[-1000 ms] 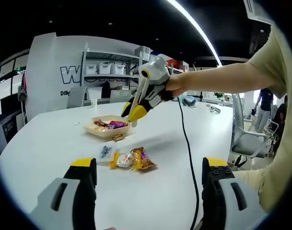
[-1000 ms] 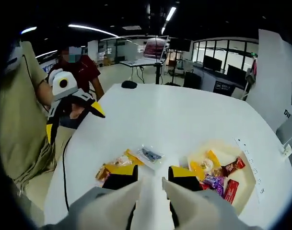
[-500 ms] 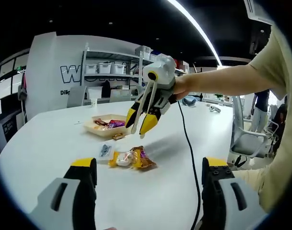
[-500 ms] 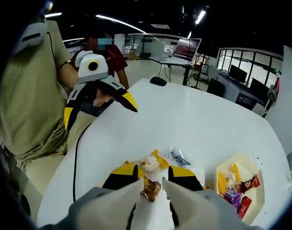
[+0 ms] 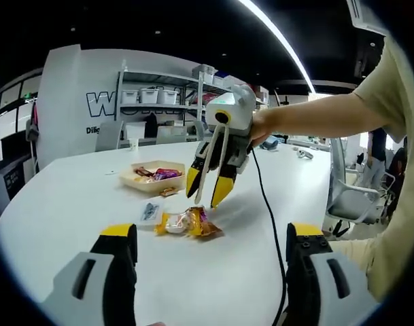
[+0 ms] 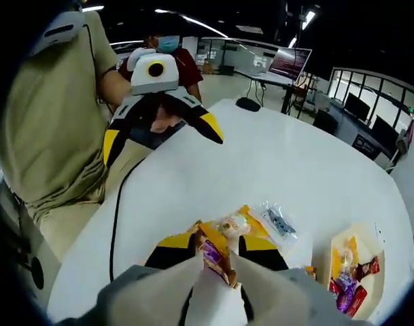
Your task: Place the target food into the container with the food tongs after gripping and lifting it, then release it inside without dropping or visibly crushing the food.
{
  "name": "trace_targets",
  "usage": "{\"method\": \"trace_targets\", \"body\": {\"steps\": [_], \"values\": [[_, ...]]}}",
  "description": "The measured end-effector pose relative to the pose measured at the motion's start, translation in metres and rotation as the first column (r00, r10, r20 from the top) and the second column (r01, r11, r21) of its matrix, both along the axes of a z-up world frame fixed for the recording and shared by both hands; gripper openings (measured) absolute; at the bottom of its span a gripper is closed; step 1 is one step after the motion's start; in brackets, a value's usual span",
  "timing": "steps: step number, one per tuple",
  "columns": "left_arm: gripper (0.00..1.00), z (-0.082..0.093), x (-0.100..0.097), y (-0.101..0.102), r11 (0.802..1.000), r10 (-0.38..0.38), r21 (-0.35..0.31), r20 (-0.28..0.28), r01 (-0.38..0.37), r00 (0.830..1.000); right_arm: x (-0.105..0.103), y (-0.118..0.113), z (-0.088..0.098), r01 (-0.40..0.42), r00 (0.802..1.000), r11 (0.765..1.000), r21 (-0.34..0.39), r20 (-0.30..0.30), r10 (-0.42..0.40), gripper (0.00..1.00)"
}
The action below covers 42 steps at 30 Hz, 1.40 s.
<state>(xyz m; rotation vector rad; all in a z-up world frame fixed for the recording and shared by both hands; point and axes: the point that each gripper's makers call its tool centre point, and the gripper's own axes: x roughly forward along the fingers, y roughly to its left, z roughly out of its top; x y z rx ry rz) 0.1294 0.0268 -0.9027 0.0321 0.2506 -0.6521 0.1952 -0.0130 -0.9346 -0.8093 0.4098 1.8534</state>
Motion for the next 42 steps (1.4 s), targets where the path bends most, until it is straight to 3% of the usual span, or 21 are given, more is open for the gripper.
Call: {"method": "trace_targets", "body": {"steps": [9,21,42], "values": [[0.89,0.0,0.0,0.002,1.0,0.003,-0.001,-0.001,-0.003,1.0,0.003,-0.003,-0.012,0.003,1.0,1.0,-0.028,0.009,-0.002,0.21],[0.89,0.001,0.0,0.002,1.0,0.001,-0.003,0.001,-0.001,1.0,0.001,-0.009,-0.011,0.025,1.0,0.999,-0.025,-0.006,-0.025,0.22],[0.88,0.005,0.001,-0.006,1.0,-0.016,0.006,0.009,0.016,1.0,-0.011,-0.043,-0.012,0.056,0.998,0.998,-0.042,0.014,-0.056,0.22]]}}
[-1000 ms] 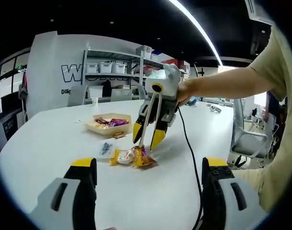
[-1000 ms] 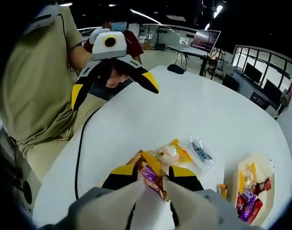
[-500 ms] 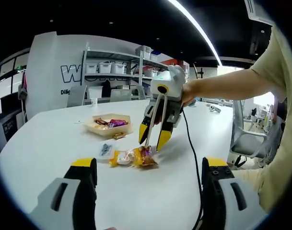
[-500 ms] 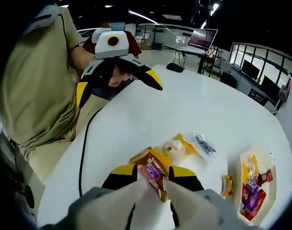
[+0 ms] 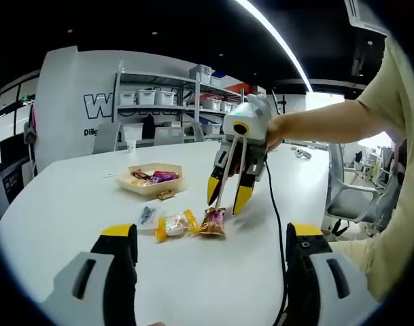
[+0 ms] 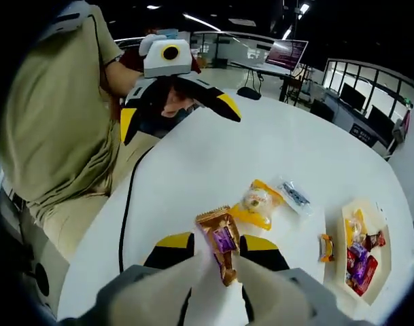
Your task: Place the target food into the container with the food tongs after gripping and lifting it, then release it inside without dropping or visibly crushing the food.
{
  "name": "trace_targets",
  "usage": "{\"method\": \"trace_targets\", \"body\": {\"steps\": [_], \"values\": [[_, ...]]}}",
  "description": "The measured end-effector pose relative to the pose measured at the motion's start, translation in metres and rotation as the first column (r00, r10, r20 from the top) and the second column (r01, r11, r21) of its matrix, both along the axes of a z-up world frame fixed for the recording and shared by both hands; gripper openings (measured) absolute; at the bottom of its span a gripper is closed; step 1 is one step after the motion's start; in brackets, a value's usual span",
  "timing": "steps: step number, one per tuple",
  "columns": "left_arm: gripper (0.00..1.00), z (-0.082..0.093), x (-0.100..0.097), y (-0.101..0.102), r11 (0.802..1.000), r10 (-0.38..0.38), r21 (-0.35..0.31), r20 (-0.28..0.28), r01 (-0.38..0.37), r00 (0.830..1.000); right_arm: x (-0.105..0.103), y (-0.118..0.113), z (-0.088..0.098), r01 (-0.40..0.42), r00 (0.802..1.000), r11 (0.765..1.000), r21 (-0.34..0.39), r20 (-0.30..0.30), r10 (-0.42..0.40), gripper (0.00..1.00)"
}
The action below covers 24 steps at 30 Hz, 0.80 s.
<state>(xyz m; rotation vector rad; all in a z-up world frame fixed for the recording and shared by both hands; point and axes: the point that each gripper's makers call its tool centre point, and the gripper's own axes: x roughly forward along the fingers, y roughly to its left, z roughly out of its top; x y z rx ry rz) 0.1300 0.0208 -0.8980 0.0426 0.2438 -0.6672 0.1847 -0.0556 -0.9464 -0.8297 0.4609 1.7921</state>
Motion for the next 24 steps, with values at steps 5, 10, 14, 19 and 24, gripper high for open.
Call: {"method": "trace_targets", "body": {"steps": [5,10,14,19,24], "values": [[0.88,0.001,0.0,-0.001,1.0,-0.004,-0.001,0.002,0.004,1.0,-0.004,0.0,0.003,-0.017,1.0,1.0,0.0,0.01,0.017,0.23],[0.89,0.0,0.0,-0.001,1.0,-0.005,0.001,0.0,0.005,1.0,-0.004,0.008,0.008,-0.051,0.998,0.999,0.011,0.044,0.05,0.23],[0.89,-0.001,-0.001,-0.001,1.0,-0.003,0.001,-0.001,0.003,1.0,-0.006,0.013,0.006,-0.083,0.994,0.997,0.003,0.065,0.082,0.23],[0.89,-0.001,-0.001,0.001,1.0,0.001,0.0,-0.003,-0.001,1.0,-0.006,0.019,0.003,-0.112,0.99,0.994,-0.015,0.08,0.113,0.23],[0.89,-0.001,-0.001,0.002,1.0,0.005,-0.003,-0.004,-0.005,1.0,-0.006,0.024,0.001,-0.126,0.988,0.992,-0.019,0.084,0.127,0.23]]}}
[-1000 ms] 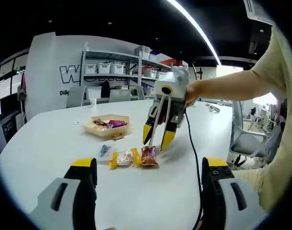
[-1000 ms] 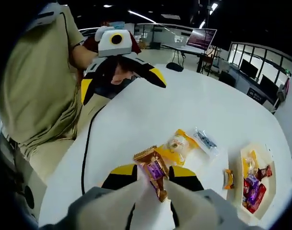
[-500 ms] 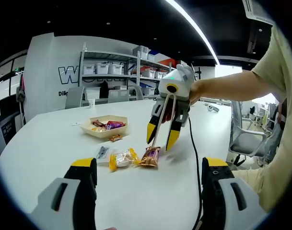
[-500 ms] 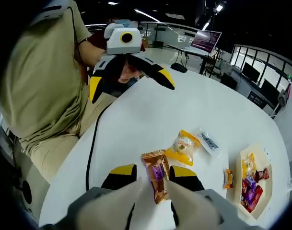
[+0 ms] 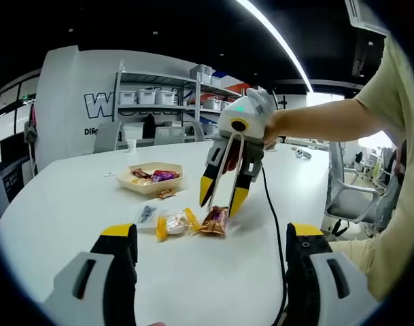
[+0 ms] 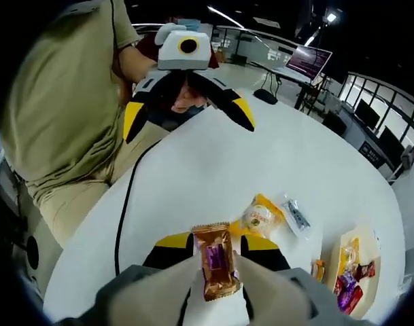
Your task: Place the target food into the container with the food tongs after gripping and lifting it, then release it inside without dropping or visibly crushing the food.
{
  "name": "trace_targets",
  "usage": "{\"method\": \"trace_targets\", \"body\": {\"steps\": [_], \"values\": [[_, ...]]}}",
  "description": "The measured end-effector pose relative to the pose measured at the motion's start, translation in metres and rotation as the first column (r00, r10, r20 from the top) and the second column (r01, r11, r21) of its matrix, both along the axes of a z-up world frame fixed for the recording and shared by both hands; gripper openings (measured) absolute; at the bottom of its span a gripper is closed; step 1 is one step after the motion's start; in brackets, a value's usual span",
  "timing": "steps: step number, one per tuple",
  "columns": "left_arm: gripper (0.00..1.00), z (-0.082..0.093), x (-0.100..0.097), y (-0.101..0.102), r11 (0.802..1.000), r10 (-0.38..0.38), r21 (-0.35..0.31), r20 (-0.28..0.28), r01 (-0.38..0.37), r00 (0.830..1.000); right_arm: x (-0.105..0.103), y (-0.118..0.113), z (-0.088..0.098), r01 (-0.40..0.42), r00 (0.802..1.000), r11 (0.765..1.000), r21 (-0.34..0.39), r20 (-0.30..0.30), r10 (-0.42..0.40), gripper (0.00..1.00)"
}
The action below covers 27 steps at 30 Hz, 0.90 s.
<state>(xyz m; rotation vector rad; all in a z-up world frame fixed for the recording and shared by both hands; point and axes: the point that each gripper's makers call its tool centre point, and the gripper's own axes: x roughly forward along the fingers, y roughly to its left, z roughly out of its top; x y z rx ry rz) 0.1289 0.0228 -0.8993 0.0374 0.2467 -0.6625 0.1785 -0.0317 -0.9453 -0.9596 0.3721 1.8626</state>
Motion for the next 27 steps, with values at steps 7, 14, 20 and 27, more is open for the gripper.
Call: {"method": "trace_targets", "body": {"steps": [7,14,20,27], "values": [[0.89,-0.002,0.0,0.003,1.0,0.005,0.002,-0.003,-0.005,1.0,-0.002,-0.001,-0.008,-0.024,1.0,0.999,-0.03,0.009,0.025,0.24],[0.89,-0.003,0.001,0.003,1.0,0.006,-0.001,-0.006,-0.006,1.0,0.001,-0.001,-0.012,-0.027,0.999,0.999,-0.038,0.017,0.027,0.24],[0.89,-0.003,0.002,0.004,1.0,0.009,-0.001,-0.007,-0.009,1.0,0.001,0.0,-0.014,-0.022,1.0,0.999,-0.036,0.007,0.022,0.24],[0.89,-0.003,0.001,0.004,1.0,0.009,-0.002,-0.007,-0.009,1.0,0.0,0.0,-0.016,-0.009,1.0,0.999,-0.04,-0.004,0.008,0.25]]}}
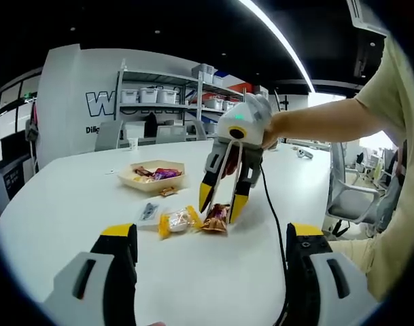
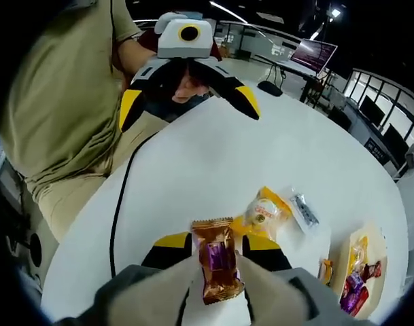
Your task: Place the target food into the container with the food tongs after gripping and lifting it, then release it inside without dropping or visibly crushing the food.
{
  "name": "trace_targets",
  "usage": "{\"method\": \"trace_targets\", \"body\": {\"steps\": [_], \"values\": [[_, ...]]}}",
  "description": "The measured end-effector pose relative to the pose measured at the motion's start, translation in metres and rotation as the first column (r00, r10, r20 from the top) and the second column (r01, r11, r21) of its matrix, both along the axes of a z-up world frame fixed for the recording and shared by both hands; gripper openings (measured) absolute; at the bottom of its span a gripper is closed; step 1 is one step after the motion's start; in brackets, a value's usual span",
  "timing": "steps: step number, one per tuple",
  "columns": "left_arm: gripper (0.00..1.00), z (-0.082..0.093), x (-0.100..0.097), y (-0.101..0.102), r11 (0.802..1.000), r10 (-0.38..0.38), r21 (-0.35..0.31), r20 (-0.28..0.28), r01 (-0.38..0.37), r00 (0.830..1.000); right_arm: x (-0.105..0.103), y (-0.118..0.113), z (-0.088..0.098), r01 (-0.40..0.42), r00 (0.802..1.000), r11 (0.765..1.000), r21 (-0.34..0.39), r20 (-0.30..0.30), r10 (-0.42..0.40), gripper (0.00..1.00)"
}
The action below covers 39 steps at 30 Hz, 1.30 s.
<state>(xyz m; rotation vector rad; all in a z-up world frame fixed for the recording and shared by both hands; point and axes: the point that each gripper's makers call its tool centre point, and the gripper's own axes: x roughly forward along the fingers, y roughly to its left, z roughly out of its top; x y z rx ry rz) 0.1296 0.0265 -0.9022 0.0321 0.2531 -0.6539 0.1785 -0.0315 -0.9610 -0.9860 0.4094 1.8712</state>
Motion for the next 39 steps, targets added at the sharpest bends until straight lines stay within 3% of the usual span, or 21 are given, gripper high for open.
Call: {"method": "trace_targets", "body": {"steps": [11,18,28,39], "values": [[0.88,0.002,0.0,0.002,1.0,0.005,0.0,0.004,-0.005,1.0,0.003,-0.001,0.005,0.034,0.999,0.999,0.003,-0.029,-0.034,0.21],[0.88,0.003,0.0,0.001,1.0,0.003,0.001,0.007,-0.003,1.0,0.012,0.001,0.024,0.076,0.996,0.997,0.028,-0.037,-0.075,0.21],[0.88,0.007,0.002,0.002,1.0,-0.002,0.007,0.015,0.001,1.0,0.035,0.009,0.056,0.144,0.99,0.987,0.076,-0.022,-0.143,0.21],[0.88,0.006,0.0,0.004,1.0,0.003,0.009,0.015,-0.003,1.0,0.07,0.014,0.074,0.251,0.968,0.963,0.099,-0.032,-0.249,0.21]]}}
